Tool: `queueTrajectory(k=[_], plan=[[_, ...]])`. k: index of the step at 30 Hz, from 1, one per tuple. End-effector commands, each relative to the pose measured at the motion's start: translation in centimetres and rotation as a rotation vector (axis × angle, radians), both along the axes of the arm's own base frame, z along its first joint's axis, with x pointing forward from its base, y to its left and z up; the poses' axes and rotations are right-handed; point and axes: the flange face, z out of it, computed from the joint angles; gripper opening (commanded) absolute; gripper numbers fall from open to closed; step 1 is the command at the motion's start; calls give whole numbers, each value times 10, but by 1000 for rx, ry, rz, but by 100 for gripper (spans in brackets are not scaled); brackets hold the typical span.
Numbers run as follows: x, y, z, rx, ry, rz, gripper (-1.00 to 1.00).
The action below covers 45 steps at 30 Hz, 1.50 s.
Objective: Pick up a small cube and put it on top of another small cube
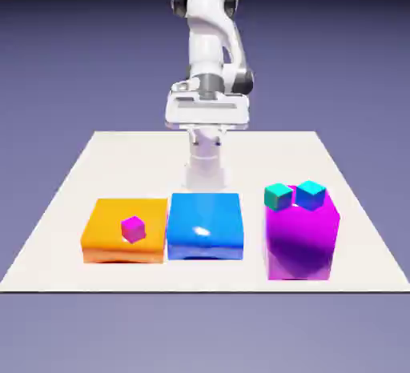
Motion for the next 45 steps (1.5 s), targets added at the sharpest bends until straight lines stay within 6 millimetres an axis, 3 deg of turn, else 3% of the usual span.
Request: queueTrajectory(k=[1,8,15,18,19,25,29,32,39,45], plan=[[9,13,-3,-10,26,47,0],[59,123,-34,-88,193,398,0],[68,257,-84,-168,338,776,0],[57,318,-110,-202,394,945,0],[47,336,-127,-224,444,996,0],[-44,411,-239,-388,813,1265,0],[-86,408,-276,-493,989,1295,0],[-112,397,-293,-583,1089,1291,0],[-147,353,-303,-837,1190,1196,0],[-164,317,-298,-1073,1140,1085,0]])
